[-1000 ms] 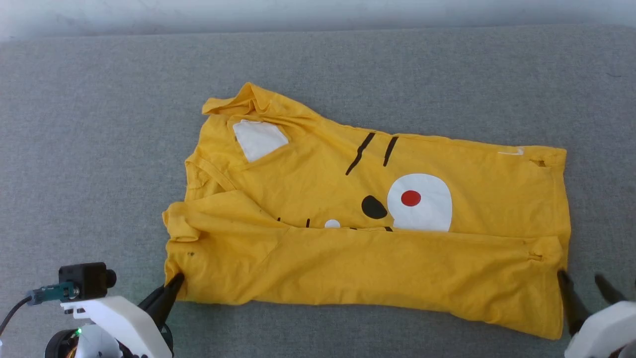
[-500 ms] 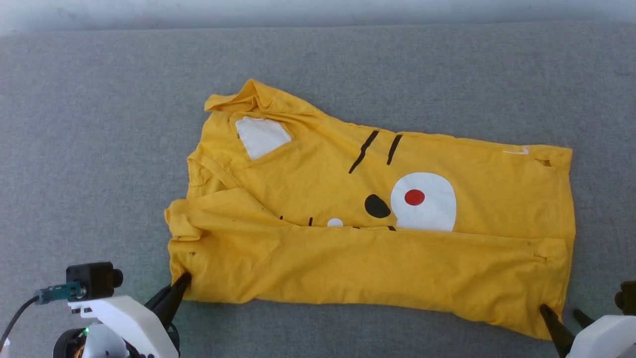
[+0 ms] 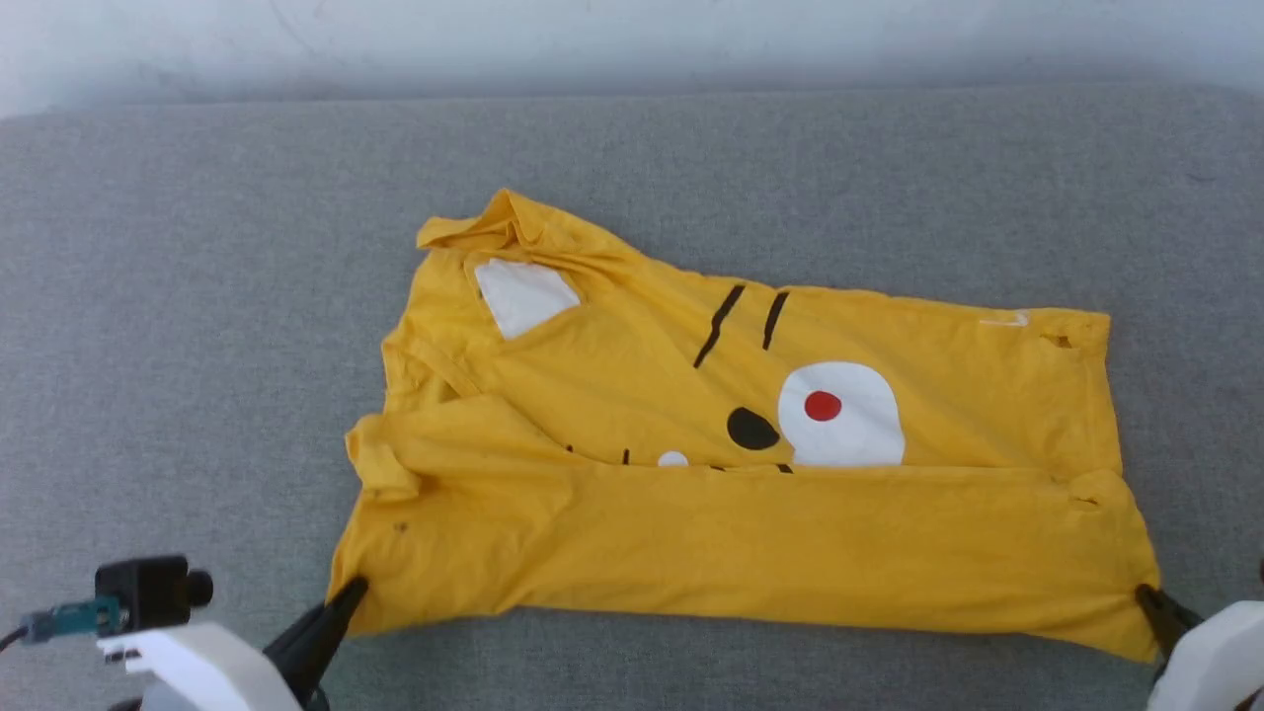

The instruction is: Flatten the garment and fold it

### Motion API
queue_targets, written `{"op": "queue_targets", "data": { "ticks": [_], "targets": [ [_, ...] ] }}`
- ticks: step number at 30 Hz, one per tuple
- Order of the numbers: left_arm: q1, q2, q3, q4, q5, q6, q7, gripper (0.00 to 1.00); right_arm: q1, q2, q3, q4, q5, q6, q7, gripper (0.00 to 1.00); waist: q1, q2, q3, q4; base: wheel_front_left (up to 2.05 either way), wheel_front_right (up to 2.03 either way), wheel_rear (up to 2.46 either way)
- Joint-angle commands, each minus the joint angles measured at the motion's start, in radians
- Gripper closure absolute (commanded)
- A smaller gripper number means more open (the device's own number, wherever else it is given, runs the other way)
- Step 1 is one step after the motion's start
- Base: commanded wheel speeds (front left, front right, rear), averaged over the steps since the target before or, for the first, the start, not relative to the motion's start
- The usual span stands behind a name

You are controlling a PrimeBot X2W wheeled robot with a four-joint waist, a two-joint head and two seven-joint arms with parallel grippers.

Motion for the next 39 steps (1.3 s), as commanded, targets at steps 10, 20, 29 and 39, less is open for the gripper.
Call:
{"op": "queue_targets", "data": {
  "ticks": [10, 20, 29, 39],
  "targets": [
    [0.204, -0.013, 0.029, -0.106, -0.071, 0.058, 0.065, 1.00, 0.097, -0.001, -0.083, -0.050, 0.009, -0.001, 0.084, 1.00, 0.0000, 0.0000, -0.062, 0.041, 0.00, 0.00, 0.00],
    [0.214, -0.067, -0.004, -0.045, -0.093, 0.054, 0.044, 1.00, 0.121, -0.001, -0.068, 0.022, 0.036, -0.001, 0.054, 1.00, 0.0000, 0.0000, -0.056, 0.060, 0.00, 0.00, 0.00],
    [0.135, -0.076, 0.018, -0.020, -0.063, 0.037, -0.039, 0.00, 0.079, -0.001, -0.053, 0.023, 0.079, -0.001, -0.011, 0.00, 0.0000, 0.0000, -0.065, 0.045, 0.00, 0.00, 0.00],
    [-0.089, -0.062, 0.105, -0.150, 0.084, 0.020, -0.287, 0.00, -0.049, -0.002, 0.052, -0.187, -0.101, -0.001, -0.283, 0.00, 0.0000, 0.0000, 0.016, 0.016, 0.00, 0.00, 0.00]
  ]
}}
